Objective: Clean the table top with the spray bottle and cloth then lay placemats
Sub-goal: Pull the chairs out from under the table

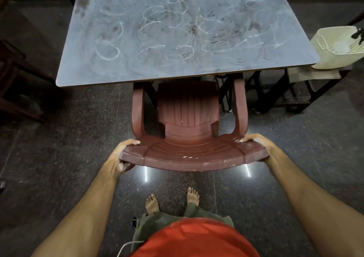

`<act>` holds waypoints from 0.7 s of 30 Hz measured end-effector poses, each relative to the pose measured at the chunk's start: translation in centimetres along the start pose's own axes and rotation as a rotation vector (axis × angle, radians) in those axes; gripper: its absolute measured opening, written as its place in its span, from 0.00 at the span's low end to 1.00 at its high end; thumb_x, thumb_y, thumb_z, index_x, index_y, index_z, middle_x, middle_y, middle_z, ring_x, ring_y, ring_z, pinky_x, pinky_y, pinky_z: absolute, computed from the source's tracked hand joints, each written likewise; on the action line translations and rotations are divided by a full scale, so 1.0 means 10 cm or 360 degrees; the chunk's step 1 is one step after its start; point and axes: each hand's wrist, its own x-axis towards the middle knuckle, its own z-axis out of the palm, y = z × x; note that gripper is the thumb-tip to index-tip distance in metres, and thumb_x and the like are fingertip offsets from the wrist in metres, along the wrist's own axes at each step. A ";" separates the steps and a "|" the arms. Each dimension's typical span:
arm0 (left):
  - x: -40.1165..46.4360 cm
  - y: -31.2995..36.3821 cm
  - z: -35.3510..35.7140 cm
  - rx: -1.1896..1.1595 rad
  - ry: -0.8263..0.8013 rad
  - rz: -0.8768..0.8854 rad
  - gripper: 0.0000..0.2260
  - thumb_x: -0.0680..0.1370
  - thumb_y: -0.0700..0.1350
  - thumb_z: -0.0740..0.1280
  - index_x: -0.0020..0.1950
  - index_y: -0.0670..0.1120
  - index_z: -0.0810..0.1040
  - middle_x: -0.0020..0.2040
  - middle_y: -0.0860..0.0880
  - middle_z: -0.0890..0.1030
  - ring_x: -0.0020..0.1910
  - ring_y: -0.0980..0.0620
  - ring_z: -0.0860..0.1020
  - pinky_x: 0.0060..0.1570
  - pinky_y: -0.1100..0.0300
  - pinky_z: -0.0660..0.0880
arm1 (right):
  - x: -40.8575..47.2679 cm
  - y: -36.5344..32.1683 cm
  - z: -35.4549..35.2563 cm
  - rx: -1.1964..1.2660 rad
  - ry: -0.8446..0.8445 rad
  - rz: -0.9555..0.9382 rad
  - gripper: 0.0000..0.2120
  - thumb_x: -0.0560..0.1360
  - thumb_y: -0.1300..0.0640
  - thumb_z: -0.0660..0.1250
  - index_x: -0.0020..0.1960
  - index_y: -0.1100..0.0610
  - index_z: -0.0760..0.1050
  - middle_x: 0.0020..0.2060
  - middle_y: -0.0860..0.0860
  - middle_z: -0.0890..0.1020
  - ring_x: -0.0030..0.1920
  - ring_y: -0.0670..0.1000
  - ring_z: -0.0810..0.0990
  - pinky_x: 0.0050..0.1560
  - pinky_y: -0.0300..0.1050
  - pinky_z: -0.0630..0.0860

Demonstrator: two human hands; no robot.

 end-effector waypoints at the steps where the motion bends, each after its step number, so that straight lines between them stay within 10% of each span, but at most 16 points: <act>1: 0.02 0.01 0.02 -0.0045 0.0003 -0.0008 0.09 0.79 0.41 0.62 0.49 0.34 0.75 0.30 0.42 0.82 0.25 0.49 0.82 0.22 0.61 0.77 | 0.03 -0.05 -0.02 -0.0003 -0.0016 -0.0006 0.34 0.61 0.63 0.72 0.67 0.69 0.73 0.62 0.63 0.79 0.57 0.61 0.78 0.72 0.59 0.67; 17: 0.27 0.20 0.30 -0.0050 0.0018 0.0072 0.07 0.77 0.41 0.65 0.47 0.37 0.77 0.33 0.44 0.83 0.27 0.49 0.82 0.26 0.60 0.80 | 0.38 -0.46 -0.28 -0.0096 -0.0051 0.0075 0.35 0.61 0.63 0.72 0.68 0.68 0.73 0.66 0.62 0.76 0.65 0.61 0.76 0.73 0.58 0.66; 21: 0.31 0.19 0.30 -0.0035 0.0021 0.0068 0.06 0.76 0.41 0.65 0.46 0.38 0.77 0.32 0.44 0.82 0.26 0.49 0.81 0.25 0.61 0.79 | 0.24 -0.49 -0.19 -0.0113 -0.0042 0.0064 0.24 0.64 0.63 0.68 0.60 0.67 0.77 0.52 0.61 0.83 0.48 0.59 0.82 0.59 0.55 0.76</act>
